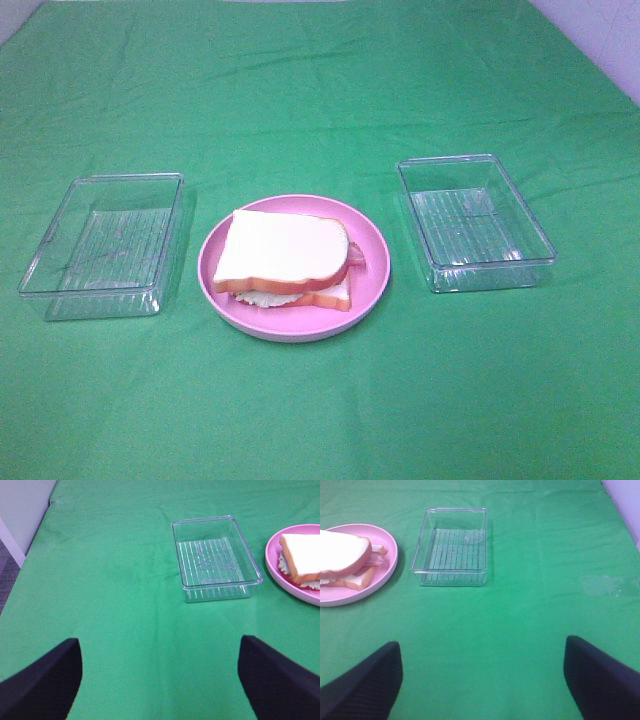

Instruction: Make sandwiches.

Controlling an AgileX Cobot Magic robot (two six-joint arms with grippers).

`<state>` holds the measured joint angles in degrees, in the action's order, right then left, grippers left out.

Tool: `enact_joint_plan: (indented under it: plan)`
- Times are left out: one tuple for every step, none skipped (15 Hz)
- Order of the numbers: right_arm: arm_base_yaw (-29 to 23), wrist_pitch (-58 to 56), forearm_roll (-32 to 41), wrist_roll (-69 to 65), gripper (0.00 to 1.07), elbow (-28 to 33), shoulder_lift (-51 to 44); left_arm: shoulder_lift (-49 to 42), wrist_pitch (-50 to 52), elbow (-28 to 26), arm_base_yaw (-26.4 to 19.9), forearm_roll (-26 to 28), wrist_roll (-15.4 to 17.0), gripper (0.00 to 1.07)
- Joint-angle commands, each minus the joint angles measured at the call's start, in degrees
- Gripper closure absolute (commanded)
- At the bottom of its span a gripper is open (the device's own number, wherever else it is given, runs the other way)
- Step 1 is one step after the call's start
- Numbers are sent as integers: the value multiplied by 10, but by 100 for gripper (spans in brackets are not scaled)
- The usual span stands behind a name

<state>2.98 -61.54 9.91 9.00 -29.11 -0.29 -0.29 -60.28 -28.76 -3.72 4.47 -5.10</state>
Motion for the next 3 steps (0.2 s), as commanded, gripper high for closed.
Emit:
enact_joint_plan:
  plan:
    - [4,6,1,1,25,1,-9,-13,3,2,-2,6,-1,26]
    - [4,6,1,1,25,1,-9,-13,3,2,-2,6,-1,26]
    - [4,6,1,1,25,1,-9,-13,3,2,-2,6,-1,26]
